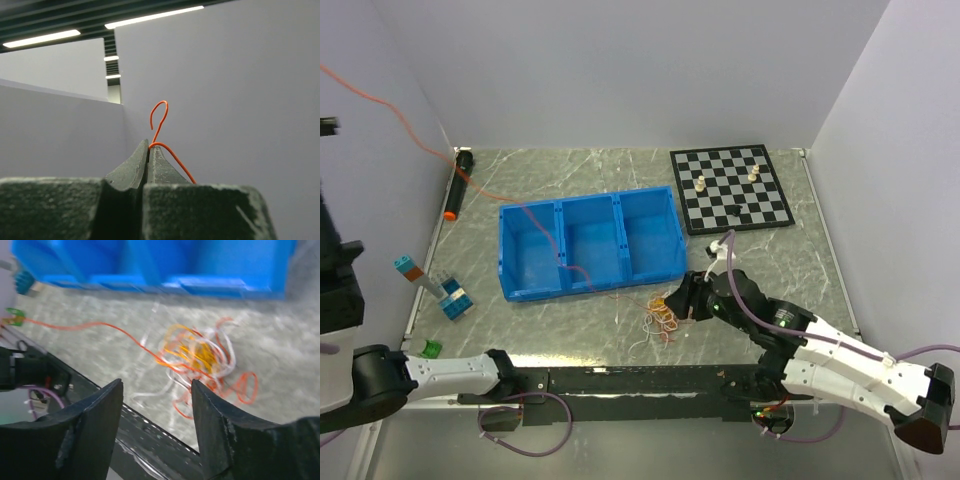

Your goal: Untangle the cables

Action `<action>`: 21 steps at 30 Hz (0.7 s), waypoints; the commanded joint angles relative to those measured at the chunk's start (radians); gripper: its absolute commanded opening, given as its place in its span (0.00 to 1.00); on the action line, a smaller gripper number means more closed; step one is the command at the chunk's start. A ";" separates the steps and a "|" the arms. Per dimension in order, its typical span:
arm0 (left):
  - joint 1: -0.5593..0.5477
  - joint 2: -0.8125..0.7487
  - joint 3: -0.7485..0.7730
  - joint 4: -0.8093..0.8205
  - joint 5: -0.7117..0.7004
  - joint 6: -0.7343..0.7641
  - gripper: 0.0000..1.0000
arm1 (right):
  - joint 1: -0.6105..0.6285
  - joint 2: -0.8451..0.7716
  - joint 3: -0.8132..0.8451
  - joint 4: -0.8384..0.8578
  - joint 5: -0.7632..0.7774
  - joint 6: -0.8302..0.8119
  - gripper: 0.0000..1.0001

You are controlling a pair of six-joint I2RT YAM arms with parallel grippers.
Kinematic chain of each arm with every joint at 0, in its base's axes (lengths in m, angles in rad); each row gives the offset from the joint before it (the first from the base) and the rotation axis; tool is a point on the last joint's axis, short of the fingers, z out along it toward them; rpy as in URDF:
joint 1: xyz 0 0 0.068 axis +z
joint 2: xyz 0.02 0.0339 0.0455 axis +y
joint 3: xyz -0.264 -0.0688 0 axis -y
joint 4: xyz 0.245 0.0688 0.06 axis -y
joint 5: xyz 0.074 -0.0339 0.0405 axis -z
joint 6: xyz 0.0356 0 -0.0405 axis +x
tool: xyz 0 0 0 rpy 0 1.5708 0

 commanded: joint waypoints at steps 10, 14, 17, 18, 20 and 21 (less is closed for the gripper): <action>0.002 0.063 0.014 -0.077 -0.041 -0.043 0.01 | 0.086 0.220 0.061 0.308 -0.117 -0.234 0.80; 0.002 0.052 -0.022 -0.100 -0.056 -0.060 0.02 | 0.126 0.281 0.072 0.407 -0.151 -0.300 0.81; 0.001 0.059 -0.014 -0.115 -0.064 -0.075 0.01 | 0.158 0.340 0.080 0.477 -0.136 -0.349 0.81; 0.001 0.060 -0.011 -0.120 -0.064 -0.081 0.01 | 0.159 0.375 0.095 0.478 -0.119 -0.358 0.81; 0.002 0.060 -0.012 -0.125 -0.064 -0.089 0.01 | 0.163 0.441 0.132 0.461 -0.096 -0.378 0.80; 0.002 0.060 -0.011 -0.129 -0.067 -0.090 0.01 | 0.164 0.478 0.149 0.459 -0.076 -0.383 0.79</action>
